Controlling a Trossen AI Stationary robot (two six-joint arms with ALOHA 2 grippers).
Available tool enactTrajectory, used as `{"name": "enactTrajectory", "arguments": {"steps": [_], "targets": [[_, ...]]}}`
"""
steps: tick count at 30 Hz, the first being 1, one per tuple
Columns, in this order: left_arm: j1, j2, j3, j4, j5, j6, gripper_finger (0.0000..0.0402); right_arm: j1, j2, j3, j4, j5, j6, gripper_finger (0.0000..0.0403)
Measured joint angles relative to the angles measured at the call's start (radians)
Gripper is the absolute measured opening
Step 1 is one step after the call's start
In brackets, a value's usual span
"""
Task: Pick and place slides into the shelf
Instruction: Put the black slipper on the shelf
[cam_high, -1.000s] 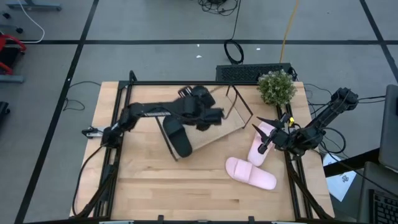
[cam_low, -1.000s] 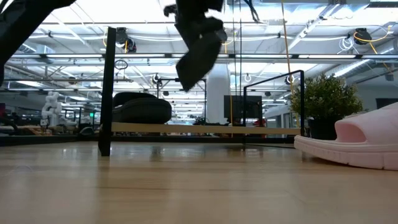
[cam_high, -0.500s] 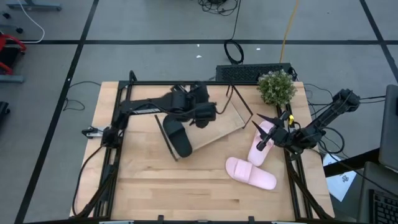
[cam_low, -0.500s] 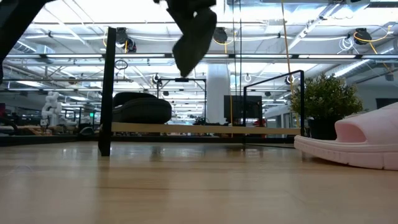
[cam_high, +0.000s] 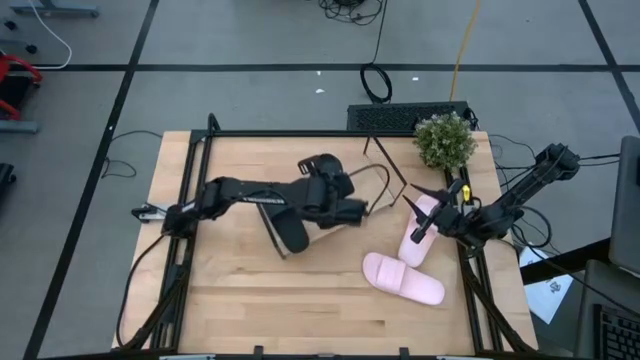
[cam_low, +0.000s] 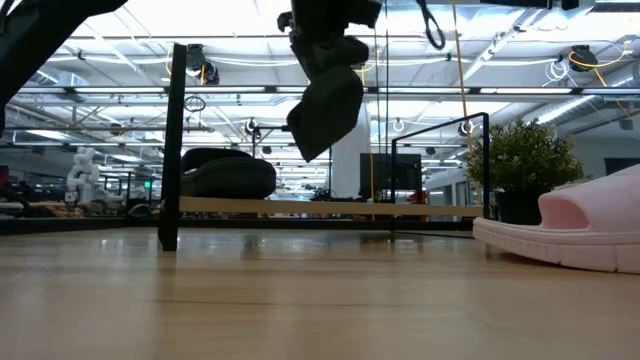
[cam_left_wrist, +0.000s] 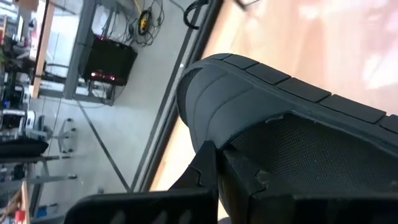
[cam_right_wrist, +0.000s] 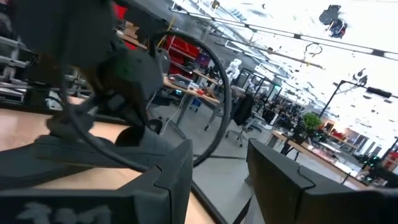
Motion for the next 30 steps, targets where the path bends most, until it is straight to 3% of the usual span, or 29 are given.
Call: {"name": "enactTrajectory", "arguments": {"steps": [6, 12, 14, 23, 30], "targets": [[-0.092, 0.0, 0.0, 0.0, -0.105, 0.007, 0.0, 0.0, 0.0, 0.0, -0.171, -0.018, 0.18, 0.0144], [-0.165, -0.002, 0.0, 0.0, -0.123, 0.003, 0.0, -0.002, 0.0, 0.0, -0.245, -0.309, 0.346, 0.0144], [-0.189, -0.002, 0.0, -0.001, -0.144, 0.001, 0.0, -0.009, 0.0, 0.0, -0.245, -0.37, 0.362, 0.0144], [-0.242, -0.003, 0.0, -0.001, -0.164, 0.0, 0.0, -0.096, 0.069, 0.0, -0.313, -0.38, 0.382, 0.0144], [-0.253, -0.018, 0.001, 0.003, -0.165, -0.005, 0.0, -0.167, 0.196, 0.0, -0.363, -0.599, 0.354, 0.0144]]}}
